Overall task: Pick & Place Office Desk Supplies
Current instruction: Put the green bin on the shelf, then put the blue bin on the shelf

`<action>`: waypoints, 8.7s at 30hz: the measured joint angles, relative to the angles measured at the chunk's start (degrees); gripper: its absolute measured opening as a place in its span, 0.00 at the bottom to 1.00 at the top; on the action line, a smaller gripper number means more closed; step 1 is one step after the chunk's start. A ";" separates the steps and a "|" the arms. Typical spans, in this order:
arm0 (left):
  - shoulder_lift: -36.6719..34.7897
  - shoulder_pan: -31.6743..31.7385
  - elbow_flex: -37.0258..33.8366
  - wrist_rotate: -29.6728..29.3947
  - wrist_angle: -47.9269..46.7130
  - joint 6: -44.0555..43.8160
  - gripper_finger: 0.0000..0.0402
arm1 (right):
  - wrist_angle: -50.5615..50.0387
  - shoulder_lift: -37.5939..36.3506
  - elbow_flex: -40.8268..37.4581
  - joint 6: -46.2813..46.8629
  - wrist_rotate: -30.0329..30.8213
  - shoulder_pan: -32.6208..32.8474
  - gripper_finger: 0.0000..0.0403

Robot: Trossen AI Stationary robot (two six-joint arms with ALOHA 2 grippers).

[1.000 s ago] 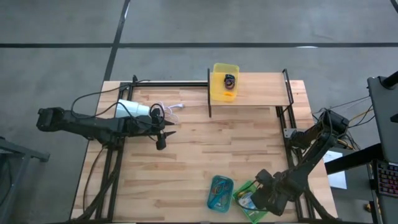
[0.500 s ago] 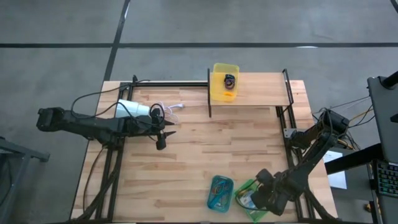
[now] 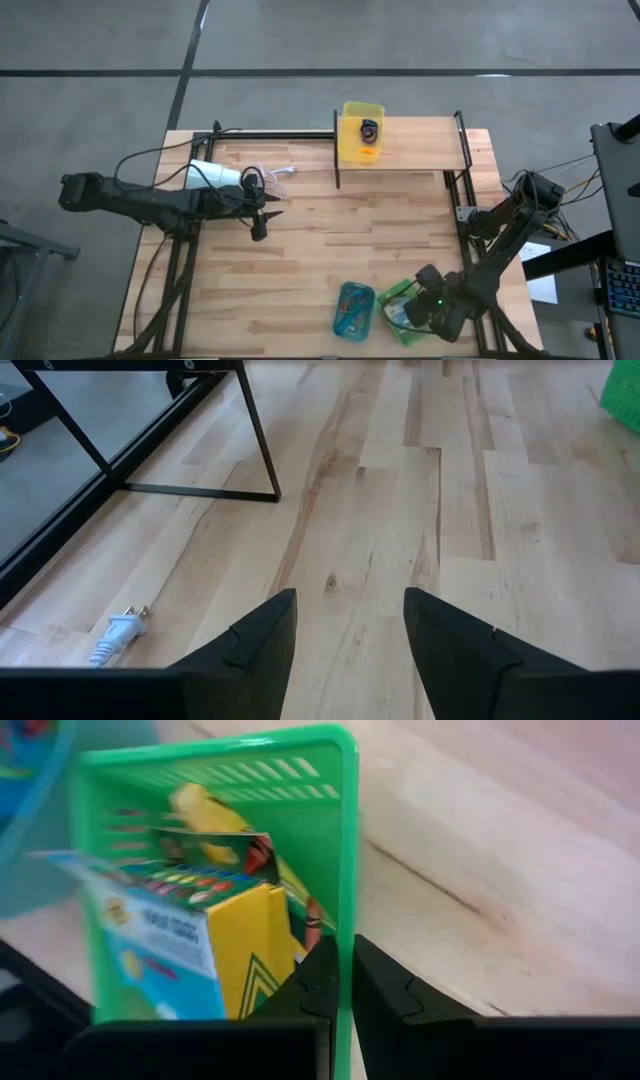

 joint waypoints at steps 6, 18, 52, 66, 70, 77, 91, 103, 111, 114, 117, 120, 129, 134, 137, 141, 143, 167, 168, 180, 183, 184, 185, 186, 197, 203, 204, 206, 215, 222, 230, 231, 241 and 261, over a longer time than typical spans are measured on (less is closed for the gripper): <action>0.00 0.01 0.00 0.01 0.00 0.00 0.47 | -0.30 -3.90 -0.87 -0.11 3.92 -0.04 0.03; 0.02 0.00 0.00 0.00 0.02 0.00 0.47 | 7.11 -7.02 -7.37 -0.11 7.32 0.04 0.03; 0.02 0.01 0.00 0.01 0.02 0.00 0.47 | 11.19 -18.65 -13.96 3.78 17.89 2.03 0.03; 0.02 0.00 0.00 0.00 0.02 0.00 0.47 | -7.60 -37.70 -15.28 7.42 19.70 -5.44 0.03; 0.02 0.00 0.00 0.02 0.02 0.00 0.47 | -9.03 -40.76 -15.28 5.43 20.62 -9.49 0.03; 0.02 0.00 0.00 0.00 0.02 0.00 0.47 | -12.16 -46.87 -15.28 -0.46 26.98 -17.39 0.03; 0.02 0.01 0.00 0.02 0.02 0.00 0.47 | -11.30 -58.89 -14.61 -16.48 23.66 -39.01 0.03; 0.02 0.00 0.00 0.02 0.00 0.00 0.47 | -7.96 -58.31 -12.57 -29.64 11.94 -59.11 0.03; 0.02 0.02 0.00 0.01 0.01 0.00 0.47 | -0.64 -55.54 -12.57 -41.95 -0.70 -75.40 0.03; 0.02 0.01 0.00 0.02 0.01 0.00 0.47 | 1.16 -53.44 -12.57 -45.68 -6.69 -81.97 0.03; 0.02 0.00 0.00 0.02 0.01 0.00 0.47 | 2.91 -50.37 -12.57 -49.71 -12.51 -87.89 0.03; 0.02 0.01 0.00 0.02 0.00 0.00 0.47 | 3.84 -47.33 -11.73 -54.04 -16.46 -92.59 0.03; 0.02 0.00 0.00 0.00 0.01 0.00 0.47 | 3.08 -39.65 -5.76 -64.36 -25.34 -103.31 0.03; 0.02 0.02 0.00 0.01 0.02 0.00 0.47 | -0.61 -36.04 -2.29 -67.32 -26.58 -108.90 0.03; 0.02 0.02 0.00 0.02 0.02 0.00 0.47 | -2.60 -33.92 -0.37 -70.58 -29.84 -112.70 0.03; 0.02 0.02 0.00 0.01 0.00 0.00 0.47 | -3.42 -30.85 0.63 -74.01 -34.84 -117.19 0.03; 0.02 0.02 0.00 0.02 0.00 0.00 0.47 | -3.01 -29.02 1.08 -75.75 -37.32 -119.16 0.03; 0.02 0.01 0.00 0.01 0.02 0.00 0.47 | -1.28 -9.58 12.72 -81.83 -43.38 -123.05 0.03; 0.02 0.02 0.00 0.01 0.00 0.00 0.47 | -1.31 -9.15 12.72 -82.28 -43.64 -123.06 0.03; 0.02 0.00 0.00 0.02 0.01 0.00 0.47 | -4.05 -11.03 12.39 -84.10 -44.84 -123.05 0.03; 0.02 0.01 0.00 0.02 0.02 -0.01 0.47 | -4.99 -12.53 12.37 -84.11 -42.03 -122.99 0.03; 0.02 0.01 0.00 0.01 0.02 0.00 0.47 | -5.22 -13.01 12.37 -84.16 -40.96 -122.99 0.03; 0.02 0.00 0.00 0.00 0.02 0.00 0.47 | -5.54 -13.49 12.37 -84.38 -40.09 -122.99 0.03; 0.02 0.02 0.00 0.02 0.02 0.00 0.47 | -5.78 -13.92 12.37 -84.47 -39.35 -123.01 0.03; 0.02 0.02 0.00 0.00 0.00 0.00 0.47 | -5.85 -15.41 10.72 -84.05 -39.48 -122.88 0.03; 0.02 0.00 0.00 0.00 0.02 -0.01 0.47 | -5.19 -14.47 9.96 -84.08 -41.13 -122.88 0.03; 0.02 0.00 0.00 0.00 0.02 0.00 0.47 | -4.85 -14.49 9.94 -84.12 -41.64 -122.87 0.03; 0.02 0.01 0.00 0.01 0.02 -0.02 0.47 | -4.50 -14.76 9.92 -84.36 -41.76 -122.86 0.03; 0.02 0.00 0.00 0.02 0.00 0.00 0.47 | -4.48 -14.85 9.81 -87.05 -41.72 -122.58 0.04; 0.02 0.02 0.00 0.01 0.02 0.00 0.47 | -4.48 -14.81 9.79 -86.98 -41.65 -122.46 0.16; 0.02 0.01 0.00 0.02 0.01 -0.01 0.47 | -4.52 -14.92 9.92 -86.81 -41.89 -122.46 0.28; 0.01 0.01 0.00 0.02 0.00 0.00 0.47 | -4.50 -15.10 10.11 -86.79 -41.89 -122.46 0.29; 0.02 0.02 0.00 0.02 0.00 0.00 0.47 | -4.47 -19.60 10.47 -86.63 -41.96 -122.49 0.34; 0.02 0.00 0.00 0.02 0.00 0.00 0.47 | -7.27 -40.48 4.49 -83.41 -31.16 -104.18 0.34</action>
